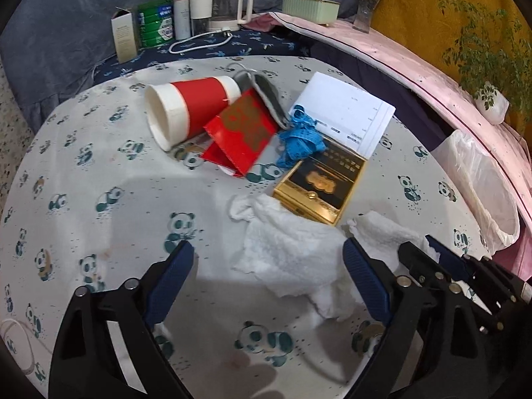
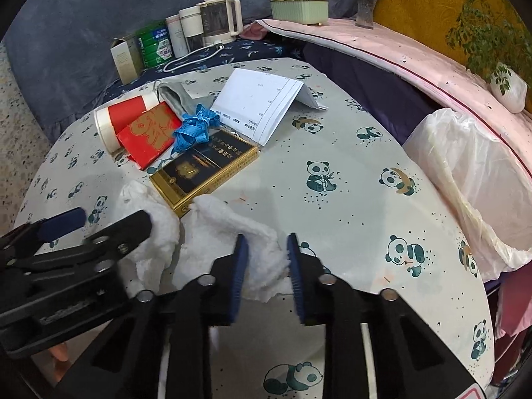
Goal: Collect trash
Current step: 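Grasp a white tissue with the right tool while the left tool grasps another tissue, then carry the tissue with the right tool into the bin while the left tool drops its tissue there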
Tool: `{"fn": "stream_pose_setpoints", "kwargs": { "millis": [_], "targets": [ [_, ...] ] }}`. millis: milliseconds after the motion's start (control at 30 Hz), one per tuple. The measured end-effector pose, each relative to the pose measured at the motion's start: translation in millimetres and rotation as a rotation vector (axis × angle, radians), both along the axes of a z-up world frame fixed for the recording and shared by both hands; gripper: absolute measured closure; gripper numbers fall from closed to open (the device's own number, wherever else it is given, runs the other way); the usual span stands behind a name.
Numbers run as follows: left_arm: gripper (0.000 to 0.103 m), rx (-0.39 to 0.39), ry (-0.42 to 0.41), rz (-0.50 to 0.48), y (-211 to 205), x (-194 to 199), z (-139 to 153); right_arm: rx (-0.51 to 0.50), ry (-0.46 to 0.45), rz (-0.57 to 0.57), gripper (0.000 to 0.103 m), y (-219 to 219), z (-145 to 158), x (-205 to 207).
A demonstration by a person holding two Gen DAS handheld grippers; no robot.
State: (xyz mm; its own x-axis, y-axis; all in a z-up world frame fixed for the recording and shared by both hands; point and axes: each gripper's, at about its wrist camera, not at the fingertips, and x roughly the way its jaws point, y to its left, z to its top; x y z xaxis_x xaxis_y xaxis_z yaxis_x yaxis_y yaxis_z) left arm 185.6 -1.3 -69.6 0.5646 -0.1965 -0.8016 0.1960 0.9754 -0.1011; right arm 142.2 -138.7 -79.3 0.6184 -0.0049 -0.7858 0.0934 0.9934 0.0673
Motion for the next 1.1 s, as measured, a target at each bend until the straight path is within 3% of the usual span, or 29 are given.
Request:
{"fn": "stream_pose_setpoints", "kwargs": {
  "millis": [133, 233, 300, 633, 1000, 1100],
  "targets": [
    [0.046, -0.014, 0.041, -0.032, -9.8, 2.1, -4.6, 0.012, -0.023, -0.024, 0.092, -9.0, 7.0, -8.5],
    [0.075, -0.019, 0.035, -0.064, -17.1, -4.7, -2.7, 0.015, -0.04, -0.048, 0.093, -18.2, 13.9, -15.1],
    [0.086, -0.012, 0.027, -0.071, -20.1, -9.9, 0.3, 0.018, -0.059, -0.069, 0.093, -25.7, 21.8, -21.7],
    [0.09, -0.04, -0.058, -0.116, -31.3, -41.7, 46.3, 0.016, -0.188, -0.16, 0.093, -67.2, 72.8, -55.8],
    [0.09, -0.07, -0.157, -0.249, -110.2, -62.5, 103.8, -0.015, -0.298, -0.29, 0.093, -138.2, 116.5, -92.4],
    [0.09, -0.11, -0.141, -0.275, -131.3, -60.1, 110.3, -0.027, -0.313, -0.323, 0.093, -159.5, 121.8, -99.0]
  ]
}}
